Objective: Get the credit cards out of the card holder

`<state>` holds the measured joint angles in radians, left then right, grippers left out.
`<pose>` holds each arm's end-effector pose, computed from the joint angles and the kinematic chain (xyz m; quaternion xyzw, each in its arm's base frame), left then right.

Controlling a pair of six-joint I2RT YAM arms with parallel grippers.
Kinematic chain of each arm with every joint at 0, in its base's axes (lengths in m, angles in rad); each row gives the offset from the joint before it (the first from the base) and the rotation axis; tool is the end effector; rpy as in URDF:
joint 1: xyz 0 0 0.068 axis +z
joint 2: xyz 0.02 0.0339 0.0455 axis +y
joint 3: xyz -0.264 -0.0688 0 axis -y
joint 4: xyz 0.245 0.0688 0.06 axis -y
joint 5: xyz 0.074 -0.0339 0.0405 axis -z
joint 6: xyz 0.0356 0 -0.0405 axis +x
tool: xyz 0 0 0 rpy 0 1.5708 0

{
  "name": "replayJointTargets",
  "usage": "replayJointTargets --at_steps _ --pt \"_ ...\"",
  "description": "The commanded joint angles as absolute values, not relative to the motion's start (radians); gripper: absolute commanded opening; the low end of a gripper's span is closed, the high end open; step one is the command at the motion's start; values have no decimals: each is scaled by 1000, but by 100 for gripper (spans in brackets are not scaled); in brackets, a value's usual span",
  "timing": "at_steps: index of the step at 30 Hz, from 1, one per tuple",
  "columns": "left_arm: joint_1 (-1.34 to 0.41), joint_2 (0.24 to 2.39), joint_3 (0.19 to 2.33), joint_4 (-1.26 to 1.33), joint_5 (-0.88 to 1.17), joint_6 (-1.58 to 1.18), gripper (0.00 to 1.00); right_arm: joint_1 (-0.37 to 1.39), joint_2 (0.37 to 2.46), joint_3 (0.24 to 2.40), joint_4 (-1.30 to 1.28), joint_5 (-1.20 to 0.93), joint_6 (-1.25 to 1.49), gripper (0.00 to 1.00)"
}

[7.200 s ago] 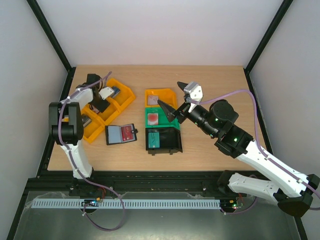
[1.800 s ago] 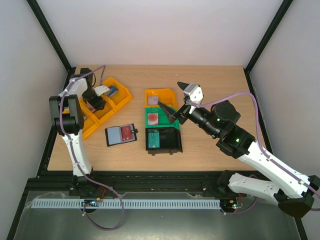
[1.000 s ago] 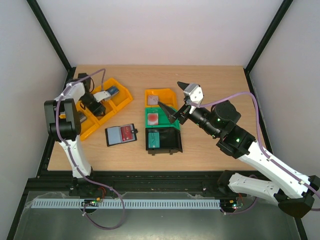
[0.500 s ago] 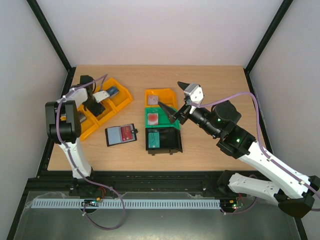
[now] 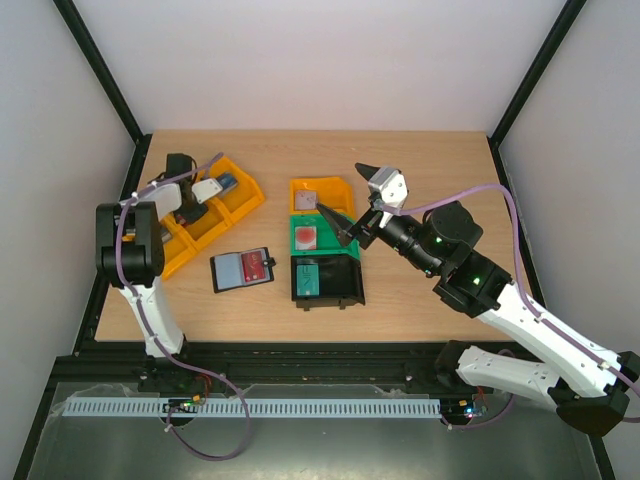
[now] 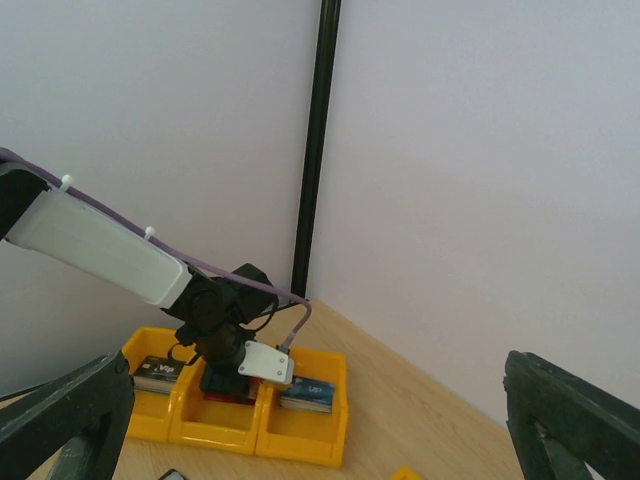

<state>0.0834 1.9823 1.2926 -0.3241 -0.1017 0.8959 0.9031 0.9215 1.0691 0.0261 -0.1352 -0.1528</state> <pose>0.4089 0.0378 0.1530 0.3666 0.8876 0.1723 0.2193 0.1210 0.1612 0.4380 -0.3679 0.5282 0.3204 0.6950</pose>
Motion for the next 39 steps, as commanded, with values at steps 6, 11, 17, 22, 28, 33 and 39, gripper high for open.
replayJointTargets --at_steps 6,11,17,22,28,33,39 --pt "87 1970 1228 -361 -52 915 3 900 910 1093 25 -133 -152 99" --pt "87 1917 1241 -326 -62 901 2 900 903 1091 21 -129 -154 99" --pt "101 1850 1303 -317 -44 845 2 900 901 1092 21 -130 -155 99" --pt "140 1871 1415 -479 116 753 2 900 903 1102 16 -129 -166 99" --pt "143 1985 1472 -453 -101 718 2 899 911 1119 8 -138 -183 99" --pt "144 2055 1494 -450 -164 748 2 900 913 1123 4 -137 -187 99" --pt "140 2108 1468 -464 -152 764 15 900 910 1119 4 -140 -187 99"
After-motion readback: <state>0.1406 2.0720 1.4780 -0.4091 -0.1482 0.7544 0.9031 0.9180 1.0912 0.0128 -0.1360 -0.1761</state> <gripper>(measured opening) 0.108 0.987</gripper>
